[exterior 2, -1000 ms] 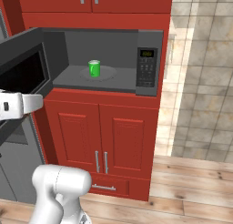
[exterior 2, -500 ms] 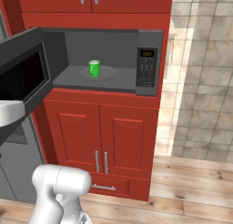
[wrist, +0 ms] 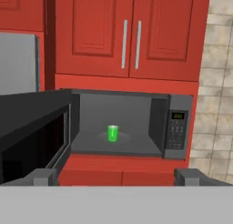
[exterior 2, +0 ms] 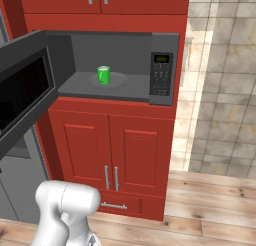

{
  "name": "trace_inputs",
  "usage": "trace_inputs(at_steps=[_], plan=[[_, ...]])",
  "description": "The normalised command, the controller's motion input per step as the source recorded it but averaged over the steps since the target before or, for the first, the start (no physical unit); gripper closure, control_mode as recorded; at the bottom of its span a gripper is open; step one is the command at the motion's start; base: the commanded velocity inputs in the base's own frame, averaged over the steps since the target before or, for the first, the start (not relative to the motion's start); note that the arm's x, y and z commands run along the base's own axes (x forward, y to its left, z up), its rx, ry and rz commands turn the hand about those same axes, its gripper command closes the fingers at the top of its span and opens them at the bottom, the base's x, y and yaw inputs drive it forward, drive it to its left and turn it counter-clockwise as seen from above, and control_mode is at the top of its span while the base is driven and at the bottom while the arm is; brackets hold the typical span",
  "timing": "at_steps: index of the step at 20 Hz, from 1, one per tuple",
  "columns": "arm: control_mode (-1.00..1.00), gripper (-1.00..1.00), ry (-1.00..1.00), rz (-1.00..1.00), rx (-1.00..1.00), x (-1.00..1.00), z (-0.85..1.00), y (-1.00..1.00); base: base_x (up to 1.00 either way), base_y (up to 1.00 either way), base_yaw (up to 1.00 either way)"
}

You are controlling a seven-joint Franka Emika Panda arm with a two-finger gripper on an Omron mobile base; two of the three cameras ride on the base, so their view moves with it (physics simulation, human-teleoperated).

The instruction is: Pick the mug from the counter and place it inside the microwave. Then close the microwave.

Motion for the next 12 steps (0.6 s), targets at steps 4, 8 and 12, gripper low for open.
trace_inputs(at_steps=[4,8,12], plan=[[-1.0,-1.0,-0.18,-0.09,0.0,-0.34,0.0,0.15,0.0,0.0,0.0],[-1.0,-1.0,-0.12,-0.1,0.0,-0.39,0.0,0.11,0.0,0.0,0.0],[-1.0,-1.0,-0.04,-0.1,0.0,-0.37,0.0,0.22,0.0,0.0,0.0]])
